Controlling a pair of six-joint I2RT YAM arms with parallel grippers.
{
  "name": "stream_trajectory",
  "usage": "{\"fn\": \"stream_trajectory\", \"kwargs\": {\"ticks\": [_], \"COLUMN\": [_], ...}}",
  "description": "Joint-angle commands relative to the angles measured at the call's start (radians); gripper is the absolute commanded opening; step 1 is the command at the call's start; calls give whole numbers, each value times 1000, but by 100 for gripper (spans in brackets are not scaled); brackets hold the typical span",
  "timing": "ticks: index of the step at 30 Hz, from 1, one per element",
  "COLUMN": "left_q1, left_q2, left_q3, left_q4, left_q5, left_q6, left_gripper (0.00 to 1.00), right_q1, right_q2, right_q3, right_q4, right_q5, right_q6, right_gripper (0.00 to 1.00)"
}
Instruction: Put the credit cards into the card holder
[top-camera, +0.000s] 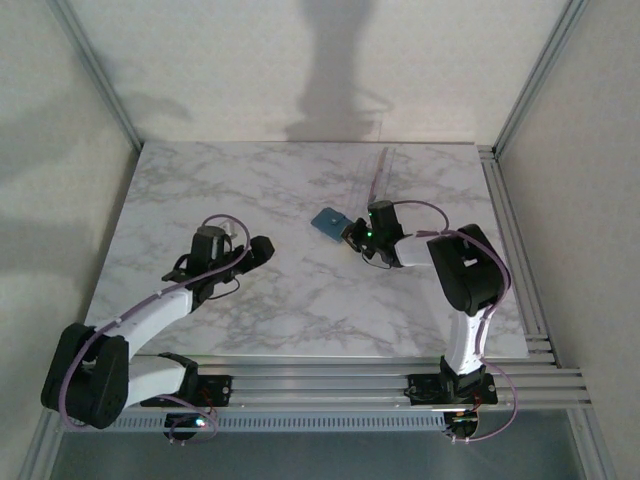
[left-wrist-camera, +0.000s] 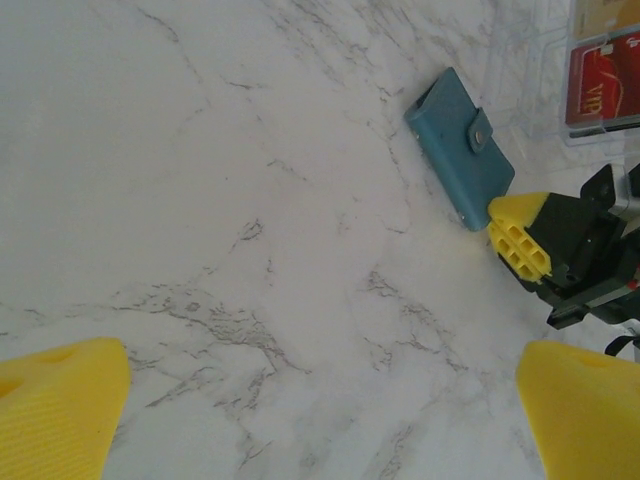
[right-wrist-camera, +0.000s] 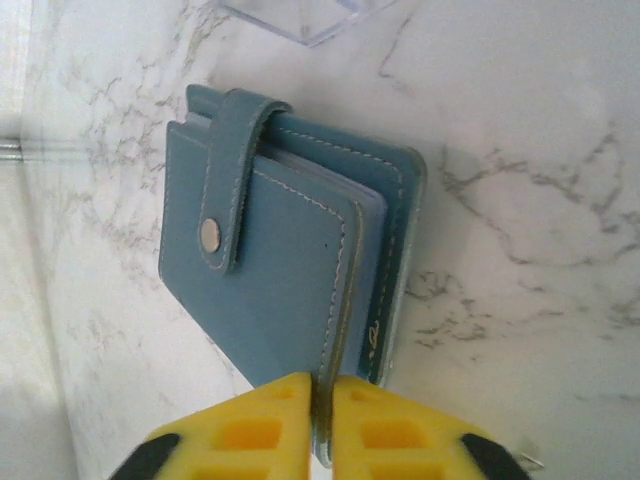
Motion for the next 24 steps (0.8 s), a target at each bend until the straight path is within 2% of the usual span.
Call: {"fn": "stream_trajectory", "kwargs": {"ticks": [1,4,8,12,16,18,22,24], "left_q1": [-9,-9,-10,-11,-11,-9,-6,-2], "left_q2": [10,15,9,25,62,84,99,80], "left_q3": [28,21,30,24,43,41,53,49], "left_q4": [5,29,35,112,78,65,6,-47], "left_q5": [22,40,96,187,181,164,160,96], "left_q6": [7,-3,-29,-81,-69,-65,-47,-41], "left_gripper": [99,99,99,98,95,95,93,93], "right_q1": [8,30,111,248,418,485,529,521], "right_q2": [33,-3,-105,-185,-177,-173,-190,-220], "right_q3": [7,-24,-79,-125,-111,-89,-57,-50], "right_q4": [34,64,75,61,9,-42,-126,-180], "right_q5": [30,43,101,193,264,296,278,261], "right_q6": [42,67,70,199,353,376,328,227], "right_gripper": [0,0,0,0,0,20,29,38]}}
